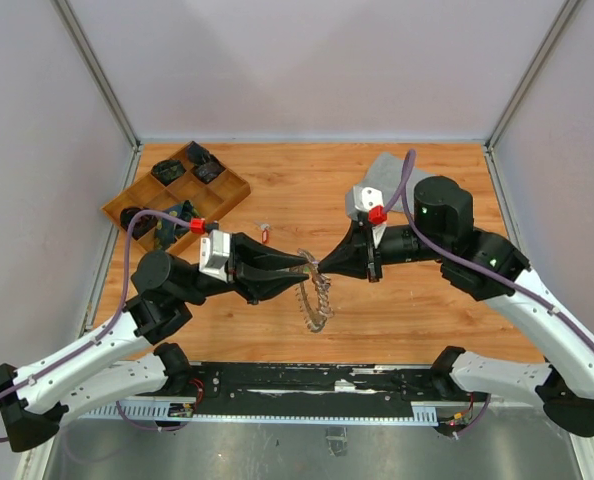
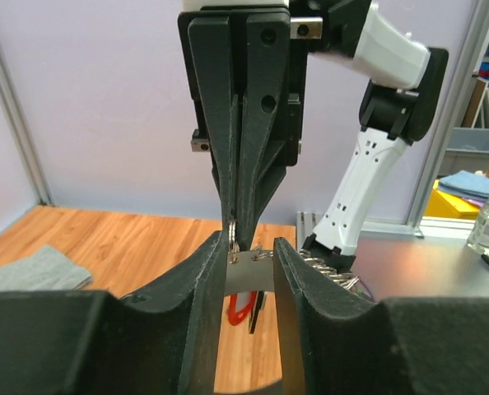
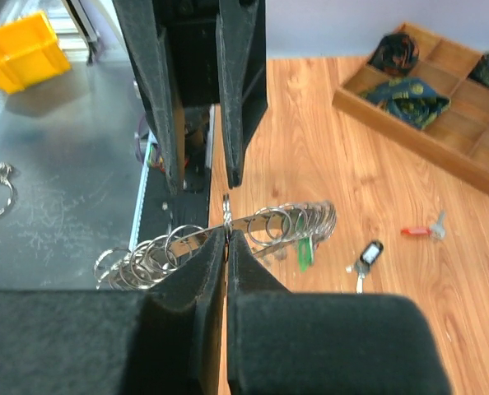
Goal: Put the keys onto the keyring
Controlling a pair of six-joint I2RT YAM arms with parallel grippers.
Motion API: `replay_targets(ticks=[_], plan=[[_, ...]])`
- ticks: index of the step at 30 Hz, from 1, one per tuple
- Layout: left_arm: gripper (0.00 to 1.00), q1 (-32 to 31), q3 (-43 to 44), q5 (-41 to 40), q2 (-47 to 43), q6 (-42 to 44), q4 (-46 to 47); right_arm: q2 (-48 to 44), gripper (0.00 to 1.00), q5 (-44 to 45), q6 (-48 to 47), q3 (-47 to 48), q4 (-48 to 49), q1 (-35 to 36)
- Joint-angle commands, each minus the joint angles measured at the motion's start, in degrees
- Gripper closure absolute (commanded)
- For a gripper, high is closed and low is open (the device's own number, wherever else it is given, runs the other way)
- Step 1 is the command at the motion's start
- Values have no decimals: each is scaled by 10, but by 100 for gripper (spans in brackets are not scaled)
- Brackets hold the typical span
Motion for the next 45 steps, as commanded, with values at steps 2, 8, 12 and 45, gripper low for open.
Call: replay_targets(ticks=[2, 8, 12, 45], plan=[[66, -2, 47, -17, 13, 47, -86, 45, 99, 39, -133, 113, -233, 5], [68, -2, 76, -16, 53, 60, -138, 99, 99, 168, -179, 204, -368, 51], [67, -2, 64, -18, 51, 55, -125, 140, 100, 274, -190, 261, -443, 99], [75, -3, 66, 22, 102, 81, -141, 208, 99, 325, -177, 334, -463, 164]])
